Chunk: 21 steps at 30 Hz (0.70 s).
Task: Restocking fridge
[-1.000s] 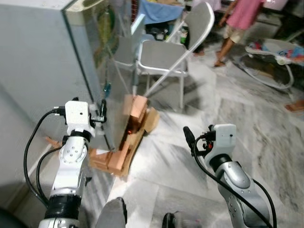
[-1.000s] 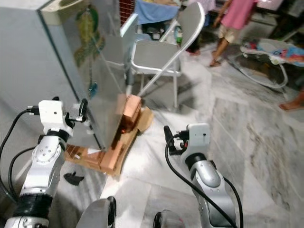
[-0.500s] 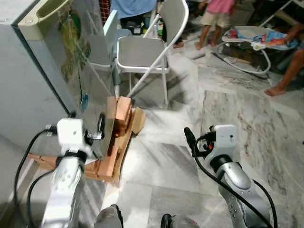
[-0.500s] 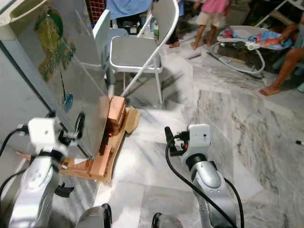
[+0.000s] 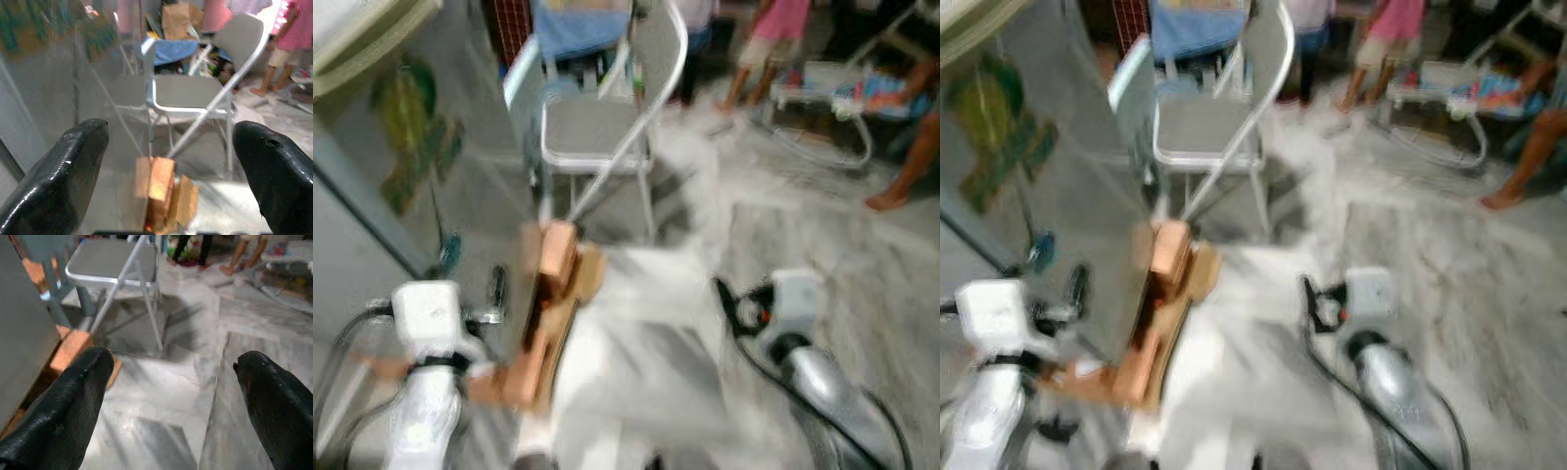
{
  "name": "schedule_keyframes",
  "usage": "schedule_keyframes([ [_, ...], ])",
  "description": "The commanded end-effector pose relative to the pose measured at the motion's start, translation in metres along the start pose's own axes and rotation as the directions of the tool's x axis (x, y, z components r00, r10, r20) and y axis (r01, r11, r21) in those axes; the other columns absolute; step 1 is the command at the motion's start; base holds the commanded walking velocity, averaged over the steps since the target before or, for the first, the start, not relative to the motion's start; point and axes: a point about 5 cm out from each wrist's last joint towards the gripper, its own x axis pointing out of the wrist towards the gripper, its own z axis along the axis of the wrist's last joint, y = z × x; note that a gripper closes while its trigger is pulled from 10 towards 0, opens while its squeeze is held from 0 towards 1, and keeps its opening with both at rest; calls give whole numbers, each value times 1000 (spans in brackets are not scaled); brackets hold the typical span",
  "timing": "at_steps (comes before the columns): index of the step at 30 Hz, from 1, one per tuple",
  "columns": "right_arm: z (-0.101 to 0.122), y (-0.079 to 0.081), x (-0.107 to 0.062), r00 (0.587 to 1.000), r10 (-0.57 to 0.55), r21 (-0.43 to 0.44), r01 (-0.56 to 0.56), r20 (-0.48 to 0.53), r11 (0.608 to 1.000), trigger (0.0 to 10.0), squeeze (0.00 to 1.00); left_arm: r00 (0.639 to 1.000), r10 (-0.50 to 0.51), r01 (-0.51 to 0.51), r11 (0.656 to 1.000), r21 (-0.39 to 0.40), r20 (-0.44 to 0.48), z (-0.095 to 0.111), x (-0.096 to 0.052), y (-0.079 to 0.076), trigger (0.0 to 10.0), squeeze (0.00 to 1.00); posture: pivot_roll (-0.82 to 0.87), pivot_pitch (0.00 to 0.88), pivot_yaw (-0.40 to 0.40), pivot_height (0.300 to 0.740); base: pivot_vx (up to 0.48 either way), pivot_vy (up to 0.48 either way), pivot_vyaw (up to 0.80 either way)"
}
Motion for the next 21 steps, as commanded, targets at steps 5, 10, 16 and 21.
schedule_keyframes([
  [5, 4, 8, 4, 999, 34, -2, -34, 12, 999, 10000, 0, 995, 96, -95, 995, 34, -2, 5, -2, 18, 10000, 0, 78, 122, -63, 740, 132, 0, 0],
  [10, 1, 9, 3, 999, 42, 0, -42, 1, 999, 10000, 0, 993, 112, -111, 993, 34, -31, 1, -5, 21, 10000, 0, 84, 129, -64, 740, 0, 48, 0],
  [16, -1, 11, 4, 999, 46, 2, -46, -5, 999, 10000, 0, 996, 80, -79, 996, 27, -33, 1, -9, 21, 10000, 0, 89, 131, -62, 740, 0, 435, 0],
  [21, -1, 13, 5, 999, 54, -1, -54, -5, 999, 10000, 0, 997, 69, -68, 997, 23, -40, 1, -8, 20, 10000, 0, 89, 129, -62, 740, 0, 480, 0],
])
